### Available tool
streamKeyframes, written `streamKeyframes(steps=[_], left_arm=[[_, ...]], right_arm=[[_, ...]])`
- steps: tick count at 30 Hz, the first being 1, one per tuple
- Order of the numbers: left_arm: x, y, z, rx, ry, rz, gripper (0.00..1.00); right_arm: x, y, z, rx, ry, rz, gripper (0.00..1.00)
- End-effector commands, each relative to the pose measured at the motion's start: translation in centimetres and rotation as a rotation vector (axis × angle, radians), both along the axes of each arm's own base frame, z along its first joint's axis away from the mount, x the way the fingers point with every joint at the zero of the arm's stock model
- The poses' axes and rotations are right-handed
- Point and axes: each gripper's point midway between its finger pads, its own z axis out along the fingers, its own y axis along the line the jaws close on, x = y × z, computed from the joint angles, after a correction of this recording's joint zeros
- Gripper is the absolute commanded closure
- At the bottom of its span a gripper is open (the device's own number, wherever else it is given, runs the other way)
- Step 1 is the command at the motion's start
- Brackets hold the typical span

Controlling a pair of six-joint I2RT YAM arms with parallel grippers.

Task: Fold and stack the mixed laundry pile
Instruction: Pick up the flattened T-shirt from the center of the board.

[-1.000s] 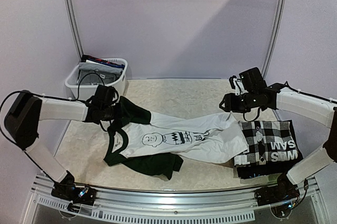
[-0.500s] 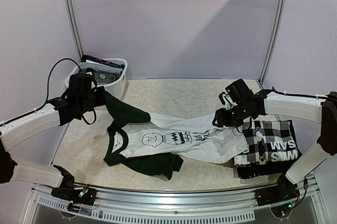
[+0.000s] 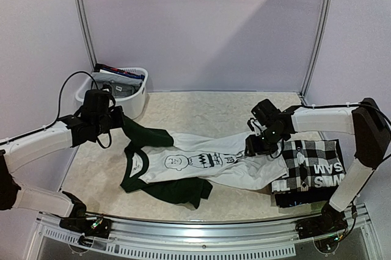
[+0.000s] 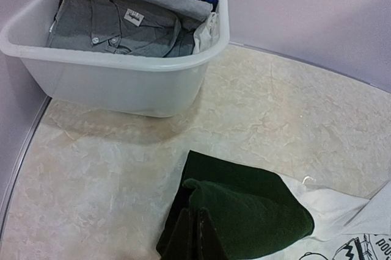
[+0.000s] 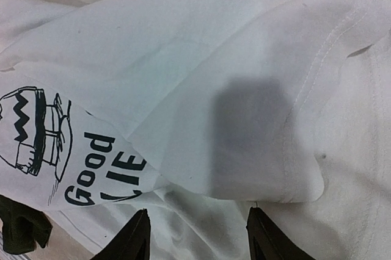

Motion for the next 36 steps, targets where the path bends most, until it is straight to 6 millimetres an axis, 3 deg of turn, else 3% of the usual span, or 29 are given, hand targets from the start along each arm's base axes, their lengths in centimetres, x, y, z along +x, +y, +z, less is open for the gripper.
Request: streamKeyframes(steps=[1,10,14,21,29,36], left_arm=[[-0.2,-0.4,-1.0,0.019,0.022,-0.019,1.00],[-0.5,-0.1,-1.4,0.030,0.030,-0.013,1.00],[-0.5,0.0,-1.4,0.034,0.030,-0.010,1.00],[-0.5,0.0,-1.4,0.042,0.034,-0.011,1.00],[-0.4,-0.1,-1.3,0.051,0.036,-0.015,1.00],[-0.3,-0.2,-1.4,0.054,0.038,-0.022,1.00]], right_arm=[[1.6,0.1,0.4,-0.022,-0.064,-0.028,0.46],[3.3,-0.6,1.9,-0.098,-0.125,-0.035,0.44],[3.4,-1.2,1.0,-0.163,-0.110,-0.013,0.46],[2.4,-1.2,0.0,-0.178,-0.067,0.058,0.46],[2.5,-1.3,2.6,-0.154,-0.141,0.153,0.42],[2.3,-2.6,1.3,-0.272,-0.122,0.247,0.40]])
